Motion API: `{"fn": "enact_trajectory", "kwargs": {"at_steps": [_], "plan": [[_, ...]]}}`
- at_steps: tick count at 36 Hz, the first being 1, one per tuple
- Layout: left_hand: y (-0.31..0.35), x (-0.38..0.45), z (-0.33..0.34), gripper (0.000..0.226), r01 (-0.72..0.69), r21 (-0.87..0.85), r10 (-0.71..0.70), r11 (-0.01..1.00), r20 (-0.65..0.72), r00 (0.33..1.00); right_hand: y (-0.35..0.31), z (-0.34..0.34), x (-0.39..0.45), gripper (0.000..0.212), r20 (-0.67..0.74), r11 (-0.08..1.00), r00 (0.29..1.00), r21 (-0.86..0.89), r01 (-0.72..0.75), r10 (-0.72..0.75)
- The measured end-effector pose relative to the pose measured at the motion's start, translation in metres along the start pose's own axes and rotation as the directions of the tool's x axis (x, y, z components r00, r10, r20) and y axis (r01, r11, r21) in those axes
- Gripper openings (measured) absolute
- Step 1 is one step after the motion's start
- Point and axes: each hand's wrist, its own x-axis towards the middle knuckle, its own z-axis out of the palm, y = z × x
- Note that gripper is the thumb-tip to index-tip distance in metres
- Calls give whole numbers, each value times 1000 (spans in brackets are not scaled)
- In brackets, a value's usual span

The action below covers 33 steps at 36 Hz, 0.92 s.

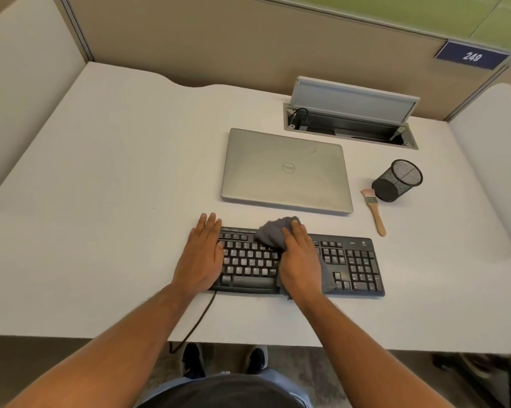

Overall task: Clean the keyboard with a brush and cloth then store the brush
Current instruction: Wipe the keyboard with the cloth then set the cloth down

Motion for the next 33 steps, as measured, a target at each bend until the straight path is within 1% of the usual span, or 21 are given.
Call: {"fn": "enact_trajectory", "kwargs": {"at_steps": [1,2,3,5,8,10,13,16,17,19,22,24,25,27,28,31,33], "plan": [[0,1,1,57,1,-9,-1,1000,1,1000,3,0,2,65,-35,998,997,13,-61,62],[1,2,2,56,4,-20,-4,1000,4,1000,0,2,3,65,-61,996,994,15,-88,89],[0,1,2,56,9,-36,-9,999,7,1000,-6,7,3,64,-76,997,994,2,-81,81],[1,2,1,58,13,-88,-12,996,8,1000,-25,18,1,63,-76,1000,997,-29,-13,11],[0,3,-1,62,33,-183,-34,982,-2,999,-59,30,-8,64,22,995,994,15,103,-104],[0,3,-2,63,50,-227,-52,973,-1,999,-72,38,-19,67,77,977,975,54,206,-210],[-1,1,-3,63,64,-257,-63,964,12,998,-61,45,-38,66,120,936,929,75,344,-351],[-6,-1,-8,65,12,-232,-7,973,24,1000,-27,36,-48,63,175,888,874,2,461,-454],[-8,-2,-10,65,-15,-213,22,977,33,999,-19,32,-48,63,174,880,868,-19,475,-465],[-10,-2,-16,62,-36,-204,48,978,55,997,-13,25,-47,65,160,893,881,0,451,-445],[-18,-5,-31,62,29,-259,-4,966,97,995,-23,24,-46,66,161,926,912,67,371,-377],[-22,-10,-48,69,59,-270,-9,961,185,983,-27,25,-47,66,160,937,924,88,337,-347],[-21,-12,-58,75,70,-250,-2,966,260,966,-27,26,-47,66,161,940,927,92,328,-340],[-19,-15,-75,93,84,-184,-2,979,405,914,-25,27,-47,67,169,941,926,88,328,-338],[-18,-15,-80,102,75,-158,4,985,452,892,-24,27,-46,67,172,940,924,87,331,-341],[-27,-9,-82,130,-21,-103,69,994,494,867,-22,26,-44,66,182,938,920,86,335,-346],[-33,-6,-78,143,-79,-59,98,995,504,858,-22,24,-43,67,194,935,914,88,344,-355]]}}
